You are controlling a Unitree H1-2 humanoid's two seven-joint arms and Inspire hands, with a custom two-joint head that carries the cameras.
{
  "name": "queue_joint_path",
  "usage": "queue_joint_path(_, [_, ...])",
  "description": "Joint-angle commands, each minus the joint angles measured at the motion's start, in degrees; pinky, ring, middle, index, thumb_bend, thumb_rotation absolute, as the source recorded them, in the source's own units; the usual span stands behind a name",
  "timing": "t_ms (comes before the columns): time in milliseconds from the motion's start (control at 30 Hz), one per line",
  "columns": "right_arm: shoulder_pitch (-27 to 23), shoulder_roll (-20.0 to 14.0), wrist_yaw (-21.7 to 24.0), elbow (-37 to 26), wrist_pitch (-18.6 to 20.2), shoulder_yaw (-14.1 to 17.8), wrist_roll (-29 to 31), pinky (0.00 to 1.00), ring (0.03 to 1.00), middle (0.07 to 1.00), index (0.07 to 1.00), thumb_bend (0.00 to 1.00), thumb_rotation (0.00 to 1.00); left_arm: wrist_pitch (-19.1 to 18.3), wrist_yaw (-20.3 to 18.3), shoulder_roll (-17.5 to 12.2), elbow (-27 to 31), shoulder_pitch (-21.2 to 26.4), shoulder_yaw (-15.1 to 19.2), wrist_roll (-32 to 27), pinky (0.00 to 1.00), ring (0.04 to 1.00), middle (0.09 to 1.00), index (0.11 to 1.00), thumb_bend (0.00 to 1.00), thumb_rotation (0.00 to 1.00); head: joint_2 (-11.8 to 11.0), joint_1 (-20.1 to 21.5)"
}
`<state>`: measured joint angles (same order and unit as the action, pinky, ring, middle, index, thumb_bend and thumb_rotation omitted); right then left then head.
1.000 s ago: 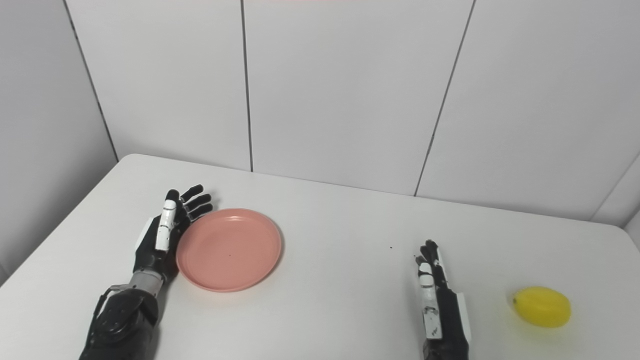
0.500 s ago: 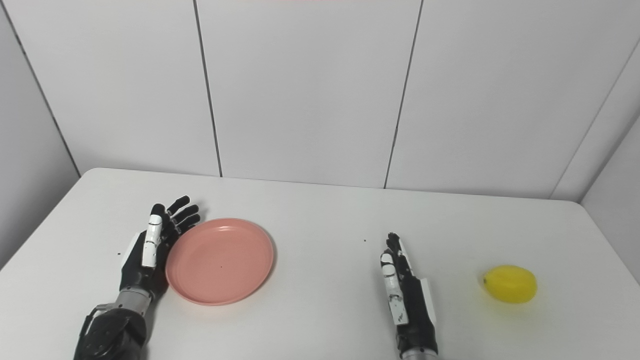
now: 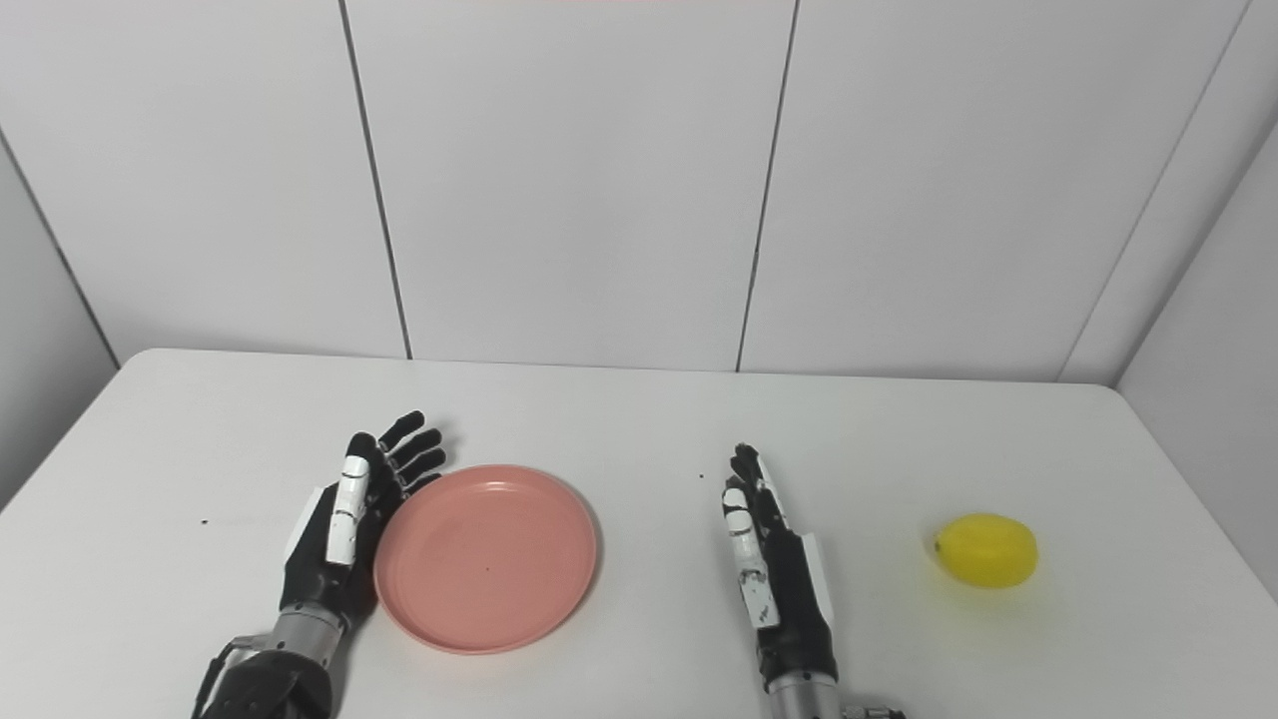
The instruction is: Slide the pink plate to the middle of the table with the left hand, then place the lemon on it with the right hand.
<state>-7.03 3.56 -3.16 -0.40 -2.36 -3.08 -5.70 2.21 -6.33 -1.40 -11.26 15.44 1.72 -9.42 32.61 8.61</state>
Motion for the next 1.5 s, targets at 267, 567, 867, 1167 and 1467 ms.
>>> queue_joint_path(267, [-1.2,0.3,-0.3,-1.6,-2.3,0.0,-0.1,0.99,0.946,0.952,0.946,0.55,1.0,1.6,2.0,4.9,0.8,-2.7,-3.2,3.4,0.9,0.904,0.897,0.896,0.58,1.0,0.1,0.6])
queue_joint_path(567, [-0.6,0.1,-0.3,-2.5,-1.9,0.2,0.1,0.98,0.946,0.953,0.945,0.53,1.0,4.6,3.6,7.2,-0.8,-2.7,-4.3,5.6,0.9,0.911,0.904,0.903,0.59,1.0,0.1,1.4])
queue_joint_path(867, [-0.2,0.1,-0.3,-2.9,-1.6,0.3,0.0,0.99,0.947,0.951,0.94,0.55,1.0,7.0,4.2,8.3,-3.1,-2.3,-5.7,7.7,0.92,0.929,0.935,0.934,0.58,1.0,-0.2,2.9])
queue_joint_path(1167, [-0.6,-0.4,0.0,-2.6,-1.6,0.3,-0.2,0.98,0.95,0.953,0.945,0.55,1.0,8.8,5.2,9.1,-6.4,-1.1,-6.8,9.4,0.96,0.943,0.949,0.945,0.61,1.0,0.3,2.9])
queue_joint_path(1467, [-1.0,-0.6,0.1,-3.6,-0.1,0.5,0.1,0.98,0.95,0.959,0.949,0.59,1.0,7.9,4.7,9.7,-6.1,-0.5,-7.6,9.0,1.0,0.964,0.962,0.958,0.59,1.0,2.5,2.5])
